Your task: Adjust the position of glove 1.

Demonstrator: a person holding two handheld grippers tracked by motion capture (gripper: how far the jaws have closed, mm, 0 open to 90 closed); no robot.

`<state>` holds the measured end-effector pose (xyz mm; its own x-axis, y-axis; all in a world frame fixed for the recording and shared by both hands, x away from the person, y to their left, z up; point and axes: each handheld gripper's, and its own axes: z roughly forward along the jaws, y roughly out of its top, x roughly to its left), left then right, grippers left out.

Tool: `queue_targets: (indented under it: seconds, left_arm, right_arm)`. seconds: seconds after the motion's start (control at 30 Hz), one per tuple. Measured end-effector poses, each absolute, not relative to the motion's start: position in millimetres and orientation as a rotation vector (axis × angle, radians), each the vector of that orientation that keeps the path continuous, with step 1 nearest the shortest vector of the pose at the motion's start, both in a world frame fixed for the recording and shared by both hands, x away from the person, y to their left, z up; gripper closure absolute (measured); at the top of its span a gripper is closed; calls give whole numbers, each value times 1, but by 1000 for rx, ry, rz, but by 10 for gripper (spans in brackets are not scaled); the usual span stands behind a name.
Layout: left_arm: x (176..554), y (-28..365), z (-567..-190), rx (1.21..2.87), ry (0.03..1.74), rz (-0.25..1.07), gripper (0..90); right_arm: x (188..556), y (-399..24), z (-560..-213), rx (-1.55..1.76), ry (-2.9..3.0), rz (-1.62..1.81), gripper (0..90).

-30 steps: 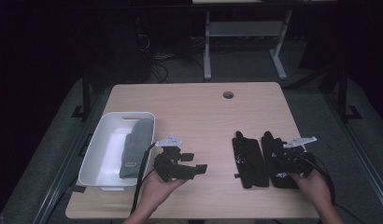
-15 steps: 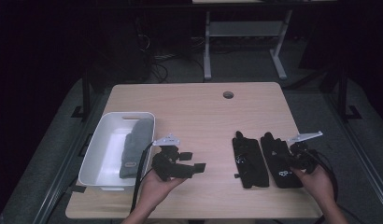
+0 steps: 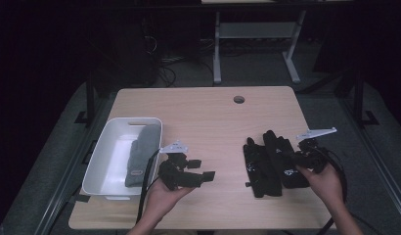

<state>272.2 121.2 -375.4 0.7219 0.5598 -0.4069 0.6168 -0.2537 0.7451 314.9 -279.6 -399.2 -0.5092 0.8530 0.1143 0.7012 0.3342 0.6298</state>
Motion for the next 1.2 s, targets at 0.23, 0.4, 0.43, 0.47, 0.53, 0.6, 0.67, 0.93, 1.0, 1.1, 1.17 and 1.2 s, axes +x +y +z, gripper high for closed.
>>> queue_targets:
  seconds: [0.23, 0.4, 0.43, 0.47, 0.53, 0.6, 0.67, 0.93, 1.0, 1.1, 1.17, 1.2]
  left_arm:
    - [272, 124, -375, 1929, 905, -65, 270]
    - [271, 127, -374, 1930, 910, -62, 269]
    - [271, 127, -374, 1929, 913, -61, 269]
    - [271, 128, -374, 1929, 911, -59, 269]
    - [271, 130, -374, 1930, 912, -58, 269]
    - [271, 131, -374, 1926, 918, -56, 269]
    - [271, 132, -374, 1929, 919, -56, 269]
    - [271, 132, -378, 1934, 921, -62, 269]
    - [271, 131, -378, 1937, 918, -62, 269]
    - [271, 128, -379, 1944, 917, -65, 269]
    - [271, 127, -380, 1950, 915, -63, 270]
    - [271, 127, -380, 1953, 913, -64, 270]
  right_arm:
    - [322, -252, -406, 1409, 2397, 962, 877]
    - [326, -241, -413, 1406, 2411, 954, 877]
    - [327, -239, -414, 1404, 2415, 949, 877]
    - [327, -236, -416, 1410, 2419, 945, 876]
    - [329, -232, -420, 1407, 2432, 935, 876]
    - [330, -228, -422, 1400, 2440, 930, 875]
    - [330, -225, -425, 1416, 2440, 925, 874]
    - [331, -223, -435, 1427, 2471, 952, 701]
    - [330, -225, -433, 1434, 2460, 956, 658]
    - [328, -235, -429, 1434, 2418, 951, 641]
    - [328, -241, -428, 1425, 2404, 944, 661]
    - [327, -244, -427, 1420, 2396, 937, 672]
